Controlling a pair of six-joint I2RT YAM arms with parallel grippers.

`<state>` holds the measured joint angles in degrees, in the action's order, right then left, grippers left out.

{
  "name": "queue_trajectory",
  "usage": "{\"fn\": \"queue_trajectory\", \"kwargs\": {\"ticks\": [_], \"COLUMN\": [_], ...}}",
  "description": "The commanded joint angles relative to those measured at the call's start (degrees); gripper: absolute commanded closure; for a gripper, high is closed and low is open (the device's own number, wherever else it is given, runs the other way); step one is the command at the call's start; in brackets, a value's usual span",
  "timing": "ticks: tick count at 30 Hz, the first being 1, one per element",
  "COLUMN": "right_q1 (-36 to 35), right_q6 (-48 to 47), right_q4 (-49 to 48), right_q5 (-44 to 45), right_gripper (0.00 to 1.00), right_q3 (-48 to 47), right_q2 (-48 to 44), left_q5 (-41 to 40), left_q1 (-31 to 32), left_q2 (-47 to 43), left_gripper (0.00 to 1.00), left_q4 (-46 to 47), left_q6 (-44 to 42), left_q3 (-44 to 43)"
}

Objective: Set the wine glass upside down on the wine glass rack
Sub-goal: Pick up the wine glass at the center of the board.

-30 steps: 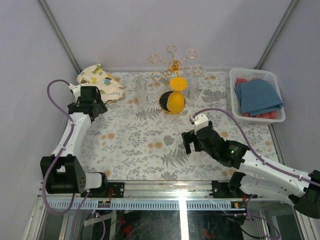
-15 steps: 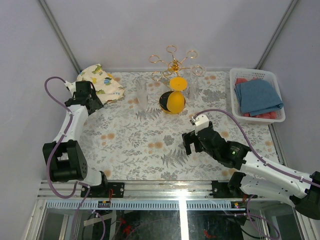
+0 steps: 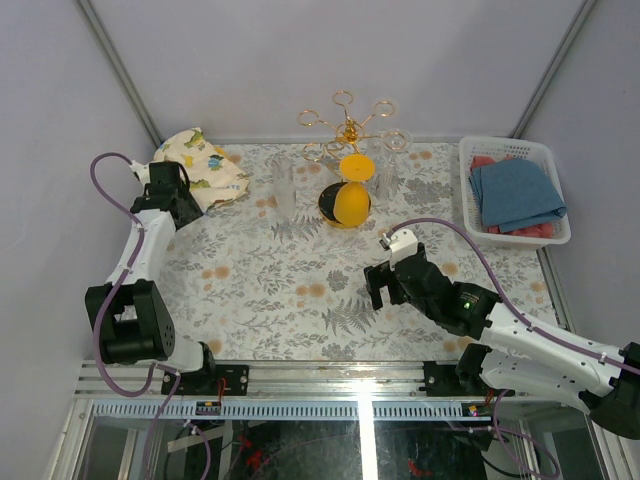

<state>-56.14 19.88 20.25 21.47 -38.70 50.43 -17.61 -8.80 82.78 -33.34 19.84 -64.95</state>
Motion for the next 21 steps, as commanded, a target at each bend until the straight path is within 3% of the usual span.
{"fn": "queue_trajectory", "kwargs": {"ticks": [1, 4, 10, 21], "right_q1": [-0.1, -0.1, -0.1, -0.1], "right_q6": [-0.6, -0.5, -0.4, 6.8], "right_q4": [-1.7, -1.8, -2.1, -6.8], "right_q5": [1.2, 1.6, 2.0, 2.4], "right_gripper": [0.01, 0.01, 0.01, 0.01], "right_q3": [-0.8, -0.8, -1.4, -0.6], "right_q2": [0.0, 0.2, 1.1, 2.8], "left_q5": [5.3, 12.0, 13.2, 13.4], "left_q1": [-0.5, 0.3, 5.8, 28.1], "left_q2": [-1.2, -2.5, -10.5, -24.1], "left_gripper": [0.49, 0.58, 0.66, 0.70], "left_q4": [2.9, 1.6, -0.9, -3.4], "left_q6": [-1.3, -1.6, -1.0, 6.8], "left_q3": [-0.5, -0.7, 1.2, 7.5]}}
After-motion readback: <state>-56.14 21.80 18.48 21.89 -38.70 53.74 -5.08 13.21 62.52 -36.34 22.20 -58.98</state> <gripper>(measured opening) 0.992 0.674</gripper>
